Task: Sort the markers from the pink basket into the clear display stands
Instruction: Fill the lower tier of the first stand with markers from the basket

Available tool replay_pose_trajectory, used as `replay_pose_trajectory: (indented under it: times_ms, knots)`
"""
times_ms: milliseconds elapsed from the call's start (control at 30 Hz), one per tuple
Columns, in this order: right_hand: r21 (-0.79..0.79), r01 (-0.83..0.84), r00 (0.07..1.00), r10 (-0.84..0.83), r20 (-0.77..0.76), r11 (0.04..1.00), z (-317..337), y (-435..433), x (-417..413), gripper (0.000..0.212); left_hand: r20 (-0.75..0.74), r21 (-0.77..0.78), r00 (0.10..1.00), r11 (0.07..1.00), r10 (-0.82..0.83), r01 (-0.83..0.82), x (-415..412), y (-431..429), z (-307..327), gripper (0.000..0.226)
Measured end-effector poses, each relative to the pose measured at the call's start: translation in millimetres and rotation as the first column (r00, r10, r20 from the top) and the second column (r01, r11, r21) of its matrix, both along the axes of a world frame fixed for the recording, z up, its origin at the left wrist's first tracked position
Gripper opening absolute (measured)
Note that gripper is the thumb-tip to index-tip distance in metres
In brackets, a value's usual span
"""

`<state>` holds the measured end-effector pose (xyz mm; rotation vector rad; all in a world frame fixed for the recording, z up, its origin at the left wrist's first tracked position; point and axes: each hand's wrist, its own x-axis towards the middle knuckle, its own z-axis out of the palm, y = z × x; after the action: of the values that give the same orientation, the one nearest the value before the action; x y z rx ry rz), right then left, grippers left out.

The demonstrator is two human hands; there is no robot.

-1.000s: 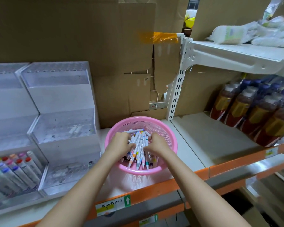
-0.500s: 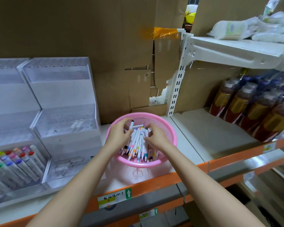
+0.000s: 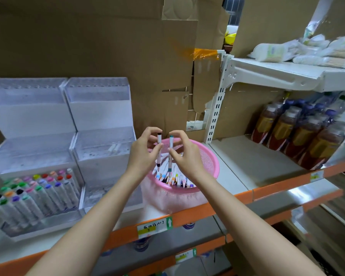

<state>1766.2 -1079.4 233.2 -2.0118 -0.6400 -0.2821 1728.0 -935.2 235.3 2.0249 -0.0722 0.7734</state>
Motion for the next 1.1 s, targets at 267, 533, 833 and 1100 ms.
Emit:
replay_pose_trajectory:
  times_ms: [267,533,833,1100]
  knots:
    - [0.090,-0.067,0.997,0.064,0.033,0.994,23,63,-52,0.039,0.020,-0.115,0.996,0.990,0.085,-0.083,-61,57,30,0.031]
    - [0.098,-0.119,0.993,0.116,0.037,0.988,26,136,-102,0.036,-0.016,-0.094,0.988,0.984,0.152,-0.152,-133,138,34,0.029]
    - [0.134,-0.164,0.986,0.157,0.059,0.977,16,204,-147,0.036,-0.019,-0.138,0.985,0.976,0.170,-0.171,-184,190,31,0.027]
    - [0.087,-0.174,0.982,0.167,0.084,0.981,-3,223,-160,0.033,-0.051,-0.110,0.989,0.983,0.142,-0.147,-197,203,13,0.026]
